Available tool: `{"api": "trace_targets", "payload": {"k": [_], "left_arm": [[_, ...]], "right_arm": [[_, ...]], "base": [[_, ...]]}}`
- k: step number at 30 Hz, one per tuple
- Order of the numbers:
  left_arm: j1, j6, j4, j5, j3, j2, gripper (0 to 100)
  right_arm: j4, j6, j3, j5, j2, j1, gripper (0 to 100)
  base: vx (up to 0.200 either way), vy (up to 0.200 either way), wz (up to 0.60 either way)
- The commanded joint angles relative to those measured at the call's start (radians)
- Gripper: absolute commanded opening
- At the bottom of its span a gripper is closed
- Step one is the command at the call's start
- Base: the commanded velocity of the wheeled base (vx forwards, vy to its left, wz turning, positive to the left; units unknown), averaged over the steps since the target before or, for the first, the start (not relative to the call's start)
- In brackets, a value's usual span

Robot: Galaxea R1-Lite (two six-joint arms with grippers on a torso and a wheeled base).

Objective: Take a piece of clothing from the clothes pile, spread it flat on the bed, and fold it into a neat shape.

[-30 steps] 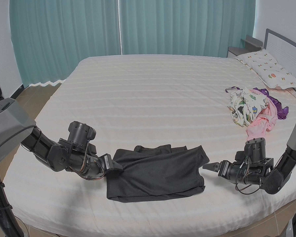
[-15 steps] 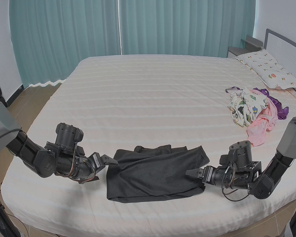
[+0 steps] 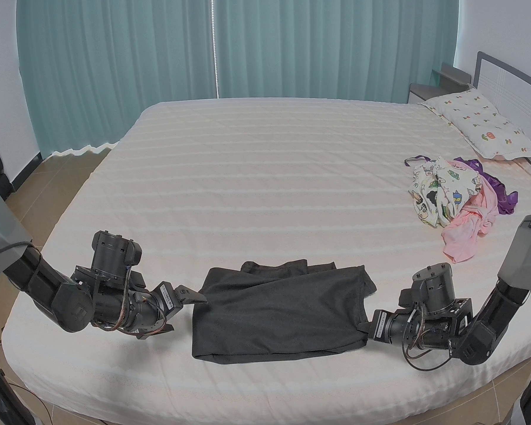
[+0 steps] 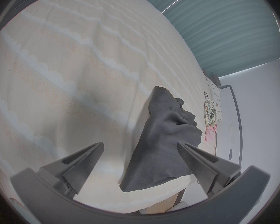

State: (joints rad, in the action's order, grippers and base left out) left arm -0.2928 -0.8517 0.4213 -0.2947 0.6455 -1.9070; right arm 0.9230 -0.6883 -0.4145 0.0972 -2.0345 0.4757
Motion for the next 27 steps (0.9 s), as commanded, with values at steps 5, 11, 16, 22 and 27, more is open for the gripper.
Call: {"api": "trace_targets", "payload": {"k": [5,11,16,22,27], "left_arm": [[-0.002,-0.001,0.004,0.000,-0.020,-0.004,100],[-0.002,-0.001,0.005,0.000,-0.030,-0.006,100],[-0.002,-0.001,0.005,0.000,-0.030,-0.006,100],[-0.002,-0.003,0.005,-0.001,-0.032,-0.010,100],[-0.006,-0.006,0.007,-0.003,-0.030,-0.007,100]], "right_arm": [[-0.006,0.000,0.049,-0.002,0.073,0.001,0],[-0.013,0.000,0.097,-0.008,0.068,0.000,0],[-0.015,0.001,0.102,-0.024,0.065,0.001,100],[-0.027,0.006,0.074,-0.039,0.109,-0.028,100],[-0.065,0.006,-0.064,-0.037,0.091,-0.080,100]], "base": [[0.000,0.000,0.00],[0.000,0.000,0.00],[0.000,0.000,0.00],[0.000,0.000,0.00],[0.000,0.000,0.00]]}}
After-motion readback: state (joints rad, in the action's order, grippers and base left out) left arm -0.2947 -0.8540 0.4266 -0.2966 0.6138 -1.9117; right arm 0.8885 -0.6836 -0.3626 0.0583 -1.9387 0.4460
